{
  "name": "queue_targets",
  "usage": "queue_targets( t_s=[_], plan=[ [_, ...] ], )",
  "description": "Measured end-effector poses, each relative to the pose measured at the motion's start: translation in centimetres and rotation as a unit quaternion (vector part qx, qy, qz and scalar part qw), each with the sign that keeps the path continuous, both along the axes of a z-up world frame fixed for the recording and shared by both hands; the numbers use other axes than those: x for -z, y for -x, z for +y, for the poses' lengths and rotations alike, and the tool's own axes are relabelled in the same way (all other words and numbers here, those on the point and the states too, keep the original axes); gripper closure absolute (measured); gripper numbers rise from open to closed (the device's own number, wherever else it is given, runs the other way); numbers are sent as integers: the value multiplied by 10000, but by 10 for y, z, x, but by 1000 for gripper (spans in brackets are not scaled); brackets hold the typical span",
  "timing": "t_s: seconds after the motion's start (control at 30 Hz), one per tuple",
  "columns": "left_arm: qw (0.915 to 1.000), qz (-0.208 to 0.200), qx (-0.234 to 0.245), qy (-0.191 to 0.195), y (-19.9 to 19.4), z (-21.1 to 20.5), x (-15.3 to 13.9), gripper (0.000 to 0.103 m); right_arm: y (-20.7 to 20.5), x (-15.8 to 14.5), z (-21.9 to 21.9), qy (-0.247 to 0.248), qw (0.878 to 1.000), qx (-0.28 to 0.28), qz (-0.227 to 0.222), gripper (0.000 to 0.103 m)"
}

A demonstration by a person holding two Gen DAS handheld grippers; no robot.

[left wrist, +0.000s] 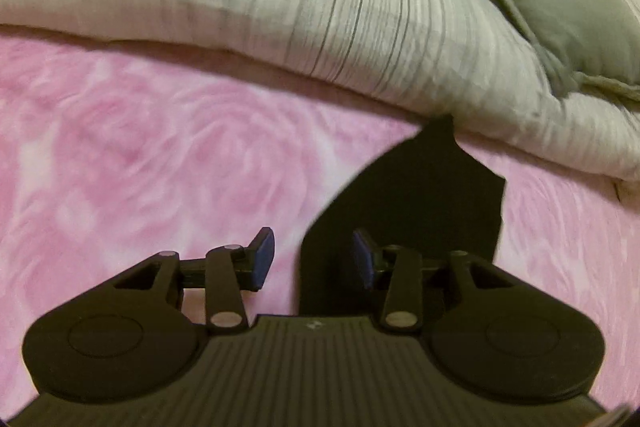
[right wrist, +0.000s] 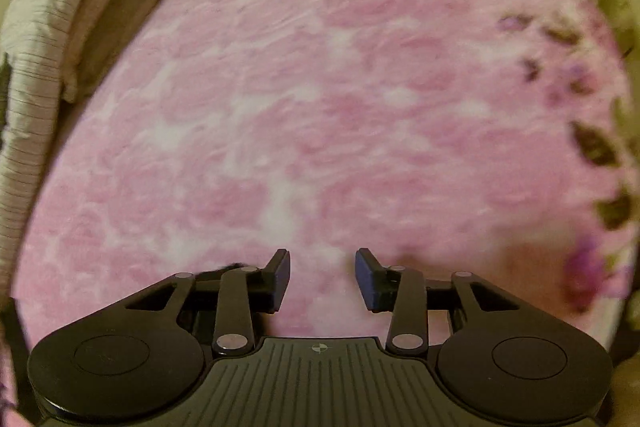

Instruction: Fold clothes

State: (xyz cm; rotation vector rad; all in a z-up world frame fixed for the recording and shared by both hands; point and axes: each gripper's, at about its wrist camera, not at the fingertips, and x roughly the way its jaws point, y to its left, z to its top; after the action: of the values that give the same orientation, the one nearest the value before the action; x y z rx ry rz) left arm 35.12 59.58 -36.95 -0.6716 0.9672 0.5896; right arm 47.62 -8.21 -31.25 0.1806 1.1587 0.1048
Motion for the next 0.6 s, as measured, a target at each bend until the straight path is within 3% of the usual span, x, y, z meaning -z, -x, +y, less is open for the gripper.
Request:
queue_targets(
  t_s=[0.1, 0.2, 0.23, 0.27, 0.3, 0.43, 0.5, 0.6],
  plan=[
    [9985, 143, 522, -26, -36, 4, 19, 65, 6, -6, -3, 255, 9997, 51, -2, 62],
    [9909, 374, 1138, -615, -58, -15, 27, 54, 10, -4, 5, 377, 9993, -11, 85, 61],
    [9868, 389, 1326, -843, -59, -23, 27, 62, 13, -2, 8, 417, 9991, -62, 108, 61],
    [9834, 328, 1515, -938, -58, -30, 25, 88, 14, 1, 14, 426, 9989, -109, 137, 61],
    [9836, 286, 1577, -830, -55, -34, 23, 103, 16, 3, 19, 363, 9991, -120, 174, 61],
    [9943, -117, 905, -551, -6, -46, -11, 103, 16, 7, 40, -37, 9995, -168, 266, 61],
    [9976, -383, 167, -553, 41, -49, -50, 103, 13, 6, 51, -108, 9990, -335, 259, 61],
    [9908, -588, -649, -1035, 103, -54, -127, 103, 10, 6, 63, -137, 9978, -583, 277, 61]
  ],
)
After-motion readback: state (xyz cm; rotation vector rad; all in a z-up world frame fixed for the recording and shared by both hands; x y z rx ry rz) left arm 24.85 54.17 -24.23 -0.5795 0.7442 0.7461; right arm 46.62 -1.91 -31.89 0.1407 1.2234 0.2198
